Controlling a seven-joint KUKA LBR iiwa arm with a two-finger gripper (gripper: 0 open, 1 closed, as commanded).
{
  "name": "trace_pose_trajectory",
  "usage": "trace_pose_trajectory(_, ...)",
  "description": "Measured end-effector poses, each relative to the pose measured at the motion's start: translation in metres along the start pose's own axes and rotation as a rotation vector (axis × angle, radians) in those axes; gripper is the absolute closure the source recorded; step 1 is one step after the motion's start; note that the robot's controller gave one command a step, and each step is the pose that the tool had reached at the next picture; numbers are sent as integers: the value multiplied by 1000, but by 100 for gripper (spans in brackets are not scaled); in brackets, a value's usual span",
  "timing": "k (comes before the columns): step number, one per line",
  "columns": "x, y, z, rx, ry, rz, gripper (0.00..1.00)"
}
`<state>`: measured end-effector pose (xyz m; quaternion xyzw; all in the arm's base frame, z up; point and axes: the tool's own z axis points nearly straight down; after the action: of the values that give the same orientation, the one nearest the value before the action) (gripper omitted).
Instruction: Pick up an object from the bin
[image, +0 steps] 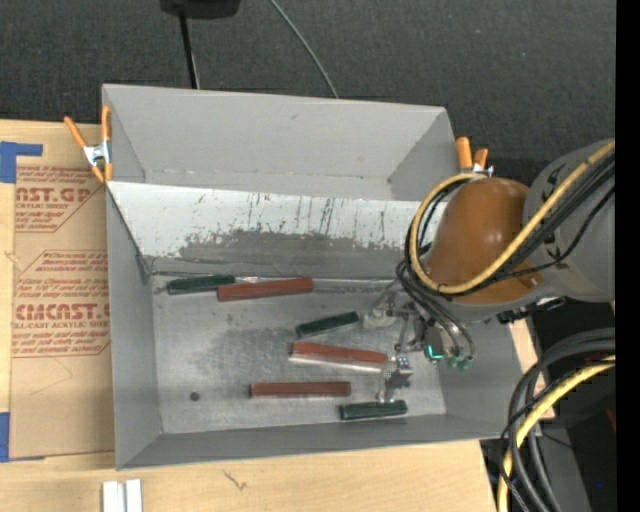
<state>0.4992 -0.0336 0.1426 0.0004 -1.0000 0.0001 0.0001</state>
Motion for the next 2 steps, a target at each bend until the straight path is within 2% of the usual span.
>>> trace_pose_trajectory(1, -10, 13, 67, 1, -24, -62, 100)
trace_pose_trajectory(2, -10, 13, 67, 1, -24, -62, 100)
